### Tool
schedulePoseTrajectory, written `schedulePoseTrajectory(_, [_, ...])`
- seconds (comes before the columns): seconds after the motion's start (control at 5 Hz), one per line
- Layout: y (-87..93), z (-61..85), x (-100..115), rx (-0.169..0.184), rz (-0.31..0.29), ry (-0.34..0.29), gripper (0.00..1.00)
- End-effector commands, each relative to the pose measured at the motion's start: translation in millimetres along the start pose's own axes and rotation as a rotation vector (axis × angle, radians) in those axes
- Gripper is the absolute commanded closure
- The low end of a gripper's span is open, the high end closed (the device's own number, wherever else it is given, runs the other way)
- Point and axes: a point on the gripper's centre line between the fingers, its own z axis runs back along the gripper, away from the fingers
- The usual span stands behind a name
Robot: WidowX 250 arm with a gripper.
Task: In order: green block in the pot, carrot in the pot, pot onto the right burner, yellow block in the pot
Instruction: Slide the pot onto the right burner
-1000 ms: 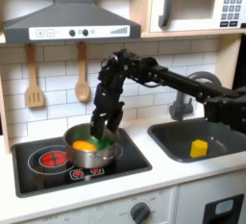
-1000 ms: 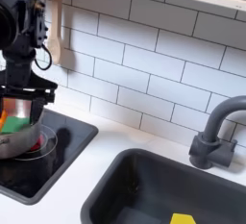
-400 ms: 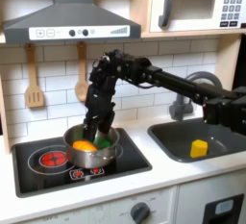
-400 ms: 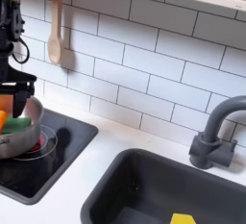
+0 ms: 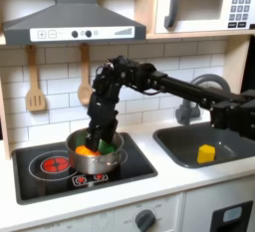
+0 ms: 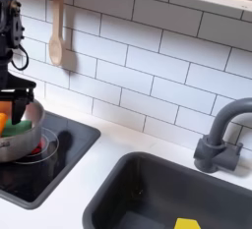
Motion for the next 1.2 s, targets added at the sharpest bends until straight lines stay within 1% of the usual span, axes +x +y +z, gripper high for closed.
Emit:
schedulePoseTrajectory(0.0, [5.9, -3.4, 2.5, 0.016, 0.029, 0.007, 0.0])
schedulePoseTrajectory(0.2, [20.3, -4.2, 6.5, 0.03, 0.05, 0.0, 0.0])
schedulePoseTrajectory(0.4, [26.4, -6.7, 4.1, 0.039, 0.043, 0.002, 0.0])
schedulePoseTrajectory(0.6, [21.7, -10.7, 1.2, 0.036, 0.022, 0.003, 0.0])
schedulePoseTrajectory(0.8, [20.3, -17.5, -1.8, 0.041, 0.018, 0.016, 0.0])
schedulePoseTrajectory(1.0, [23.8, -15.5, 0.4, 0.042, 0.029, 0.009, 0.0])
